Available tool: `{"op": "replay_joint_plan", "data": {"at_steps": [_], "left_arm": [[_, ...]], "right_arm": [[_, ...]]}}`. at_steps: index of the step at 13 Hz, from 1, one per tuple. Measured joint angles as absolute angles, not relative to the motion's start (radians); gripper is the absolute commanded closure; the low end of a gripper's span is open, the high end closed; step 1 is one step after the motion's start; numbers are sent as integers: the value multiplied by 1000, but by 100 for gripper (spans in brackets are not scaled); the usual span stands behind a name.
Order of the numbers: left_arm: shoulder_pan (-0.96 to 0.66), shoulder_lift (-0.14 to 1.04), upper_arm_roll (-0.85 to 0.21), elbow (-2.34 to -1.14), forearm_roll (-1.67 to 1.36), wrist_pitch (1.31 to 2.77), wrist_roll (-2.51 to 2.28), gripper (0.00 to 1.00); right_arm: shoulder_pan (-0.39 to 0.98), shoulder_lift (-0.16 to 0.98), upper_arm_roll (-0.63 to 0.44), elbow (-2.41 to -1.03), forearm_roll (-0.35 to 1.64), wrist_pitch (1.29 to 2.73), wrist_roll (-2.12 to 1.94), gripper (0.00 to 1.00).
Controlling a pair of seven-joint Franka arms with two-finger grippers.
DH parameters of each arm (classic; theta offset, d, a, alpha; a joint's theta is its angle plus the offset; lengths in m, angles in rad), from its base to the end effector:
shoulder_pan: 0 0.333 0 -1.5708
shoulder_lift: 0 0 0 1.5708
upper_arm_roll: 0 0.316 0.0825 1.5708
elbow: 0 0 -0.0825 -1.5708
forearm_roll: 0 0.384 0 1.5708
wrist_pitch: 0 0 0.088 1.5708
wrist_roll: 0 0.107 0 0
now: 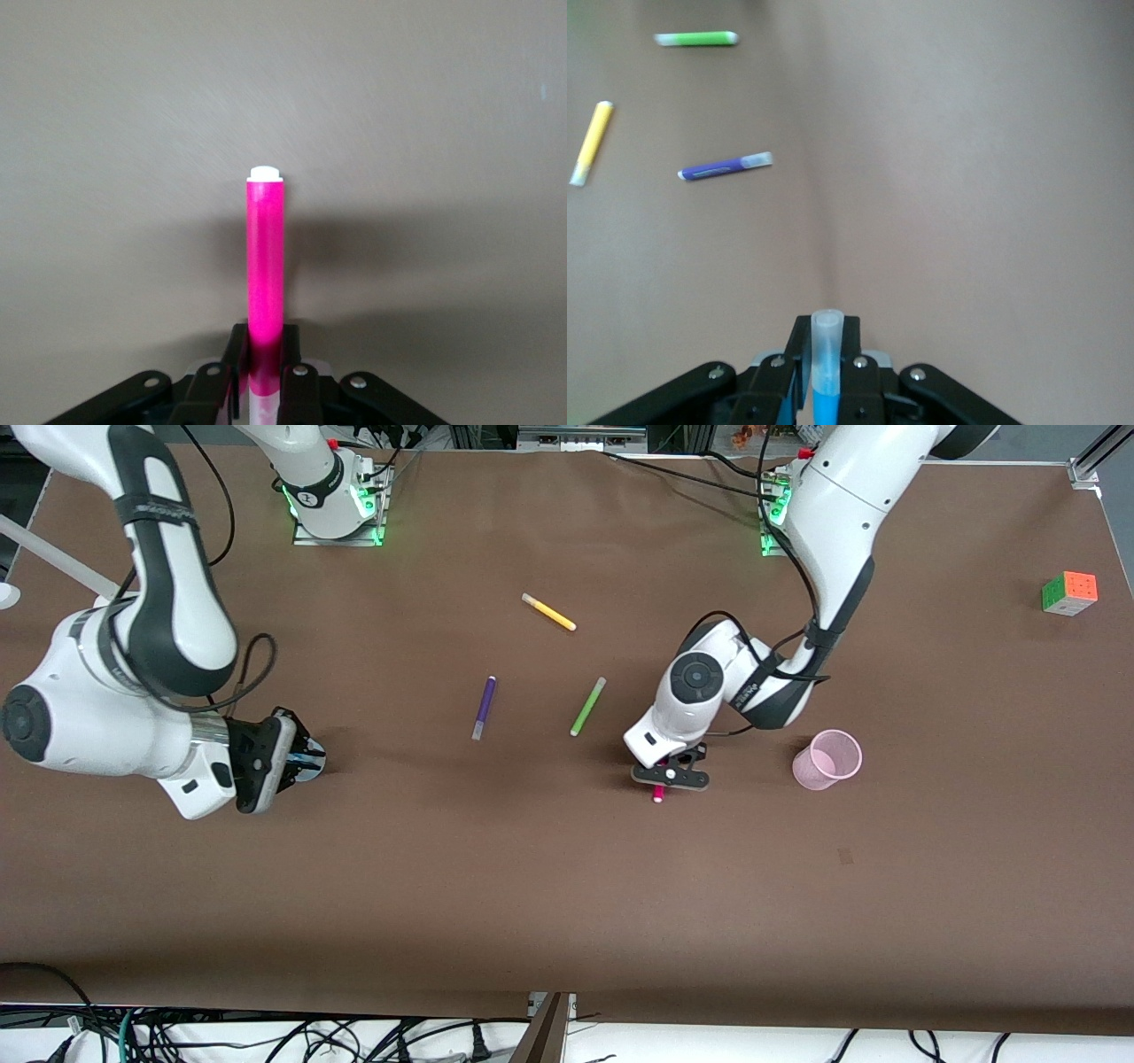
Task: Place pink and blue markers in matching cups
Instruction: 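Carry the blue marker toward the blue cup while the left lifts pink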
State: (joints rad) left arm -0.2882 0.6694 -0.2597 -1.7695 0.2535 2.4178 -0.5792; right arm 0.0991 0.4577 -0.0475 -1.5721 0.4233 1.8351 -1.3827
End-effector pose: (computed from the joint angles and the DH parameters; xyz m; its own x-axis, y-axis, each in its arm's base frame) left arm 0.5713 -0.3315 0.1937 0.9945 -0.1041 0.0131 -0.1041 -0.9946 -0.0020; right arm 0.6602 0.0711 0.3678 0.3098 0.9011 0.3034 0.9343 -0.2293 -0.2730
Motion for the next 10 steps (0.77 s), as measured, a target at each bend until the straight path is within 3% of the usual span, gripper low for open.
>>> {"op": "replay_joint_plan", "data": {"at_steps": [6, 10], "left_arm": [[-217, 478, -278, -1651, 104, 1958, -511, 100], [-49, 427, -277, -1506, 6, 1659, -200, 100]], "right_arm": [[-28, 465, -54, -1656, 621, 1775, -1730, 100], [-40, 466, -54, -1699, 674, 1771, -1825, 100]]}}
